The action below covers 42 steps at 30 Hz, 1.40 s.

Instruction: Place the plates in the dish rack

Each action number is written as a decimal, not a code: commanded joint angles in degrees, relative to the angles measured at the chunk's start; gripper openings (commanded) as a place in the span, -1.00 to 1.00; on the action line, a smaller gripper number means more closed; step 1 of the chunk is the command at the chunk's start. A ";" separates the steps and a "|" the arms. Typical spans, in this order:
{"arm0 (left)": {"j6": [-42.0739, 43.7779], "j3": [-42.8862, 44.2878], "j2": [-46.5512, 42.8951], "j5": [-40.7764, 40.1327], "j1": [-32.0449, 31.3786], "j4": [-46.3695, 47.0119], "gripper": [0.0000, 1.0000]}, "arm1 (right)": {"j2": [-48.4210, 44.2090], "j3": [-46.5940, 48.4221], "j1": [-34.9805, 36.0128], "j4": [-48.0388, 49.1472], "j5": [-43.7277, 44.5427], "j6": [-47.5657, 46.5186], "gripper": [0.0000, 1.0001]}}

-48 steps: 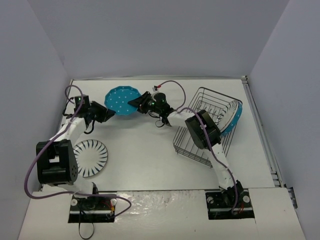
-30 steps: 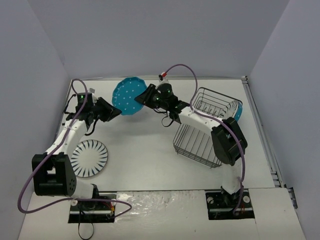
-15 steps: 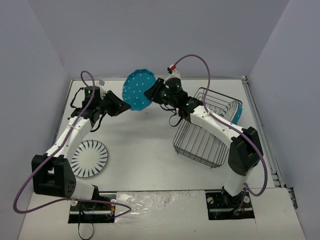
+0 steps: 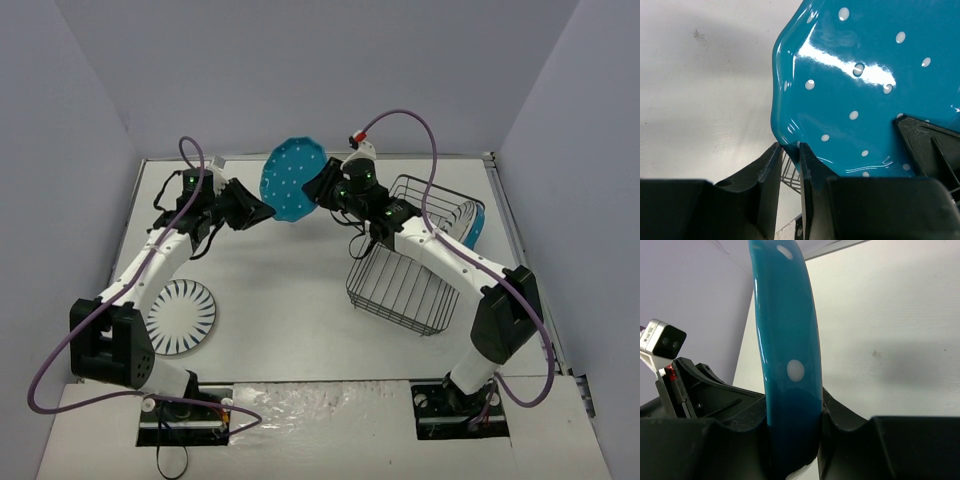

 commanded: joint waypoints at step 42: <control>4.02 2.18 -2.13 -7.70 -2.75 7.02 -0.24 | -15.96 0.94 -6.02 -31.69 64.20 0.22 -1.00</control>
